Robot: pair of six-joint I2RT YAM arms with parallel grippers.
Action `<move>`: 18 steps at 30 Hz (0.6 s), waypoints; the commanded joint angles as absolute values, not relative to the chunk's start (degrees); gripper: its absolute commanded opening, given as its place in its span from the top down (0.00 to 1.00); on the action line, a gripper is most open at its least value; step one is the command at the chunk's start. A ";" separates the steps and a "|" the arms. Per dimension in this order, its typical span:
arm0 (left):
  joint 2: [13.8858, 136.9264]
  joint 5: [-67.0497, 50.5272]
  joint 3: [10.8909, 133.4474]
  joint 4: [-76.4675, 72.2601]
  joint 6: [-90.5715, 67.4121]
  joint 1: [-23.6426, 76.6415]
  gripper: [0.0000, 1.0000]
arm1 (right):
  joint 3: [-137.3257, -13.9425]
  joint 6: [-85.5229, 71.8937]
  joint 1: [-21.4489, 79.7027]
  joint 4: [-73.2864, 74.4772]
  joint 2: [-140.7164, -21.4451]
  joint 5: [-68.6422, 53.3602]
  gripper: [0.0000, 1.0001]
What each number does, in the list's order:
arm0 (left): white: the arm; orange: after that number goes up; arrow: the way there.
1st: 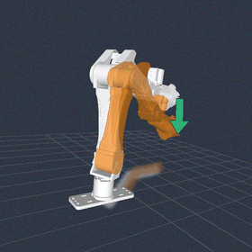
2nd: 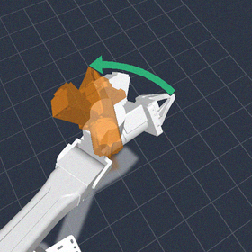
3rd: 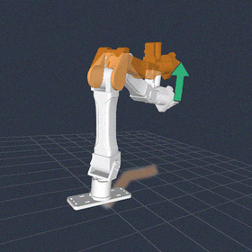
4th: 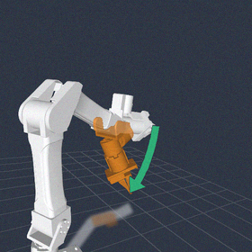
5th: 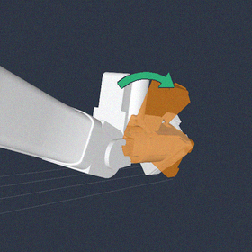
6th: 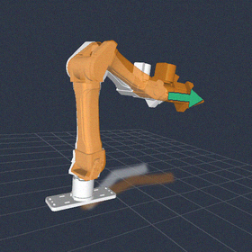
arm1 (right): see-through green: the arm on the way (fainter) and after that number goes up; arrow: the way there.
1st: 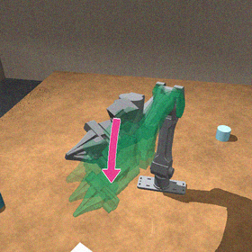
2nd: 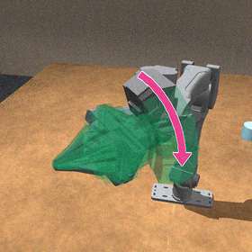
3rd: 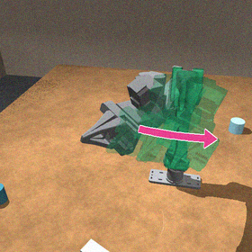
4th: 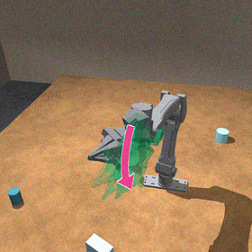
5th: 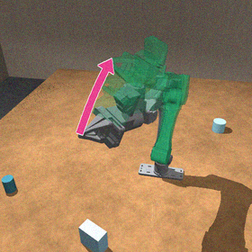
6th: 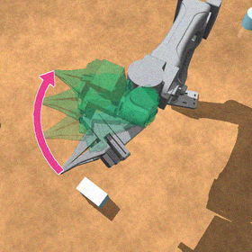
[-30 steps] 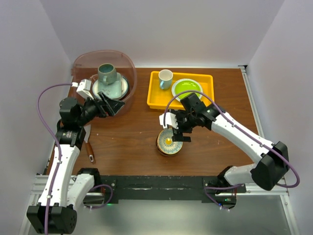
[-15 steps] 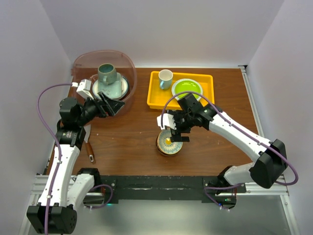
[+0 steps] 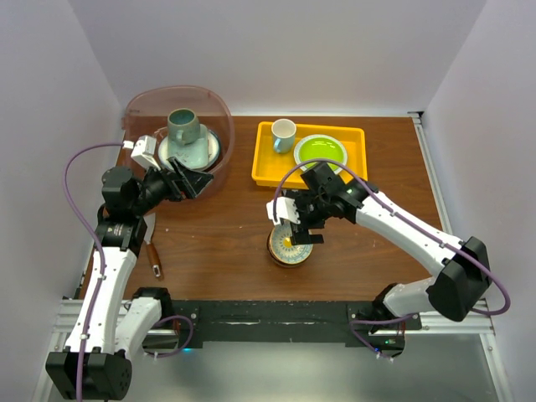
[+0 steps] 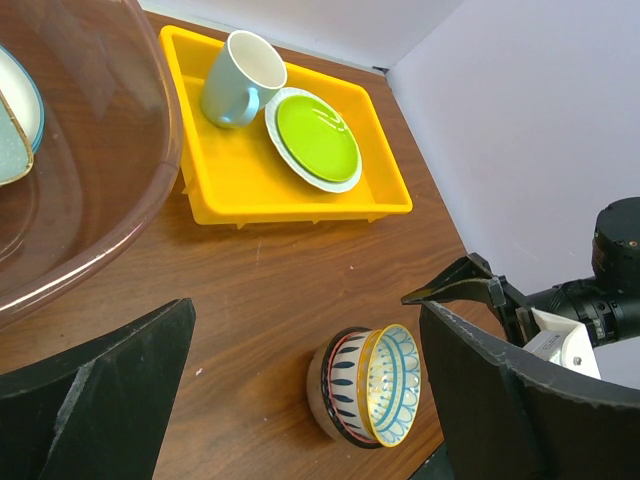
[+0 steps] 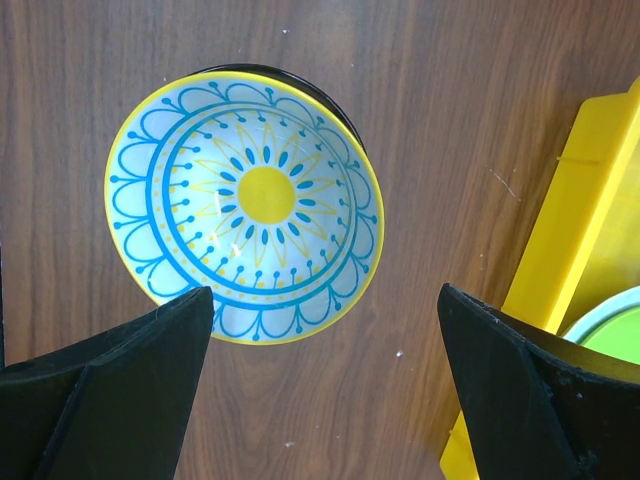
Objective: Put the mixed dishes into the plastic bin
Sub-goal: Pick up the bowl from the center of the board.
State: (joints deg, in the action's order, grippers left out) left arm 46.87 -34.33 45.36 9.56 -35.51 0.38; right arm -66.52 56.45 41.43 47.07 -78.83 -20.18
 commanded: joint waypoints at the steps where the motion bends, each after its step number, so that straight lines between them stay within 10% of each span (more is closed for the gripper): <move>1: 46.49 -35.42 45.35 8.96 -35.42 0.00 0.00 | -68.64 57.48 42.10 45.70 -79.01 -19.07 0.02; 18: 45.97 -35.42 45.35 9.84 -35.16 0.00 0.00 | -68.20 58.62 43.33 45.97 -78.92 -18.37 0.02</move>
State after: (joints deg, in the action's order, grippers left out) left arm 46.78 -34.30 45.36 10.46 -35.44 0.38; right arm -66.52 57.23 42.65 47.05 -78.89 -19.70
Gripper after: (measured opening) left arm 0.997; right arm 0.983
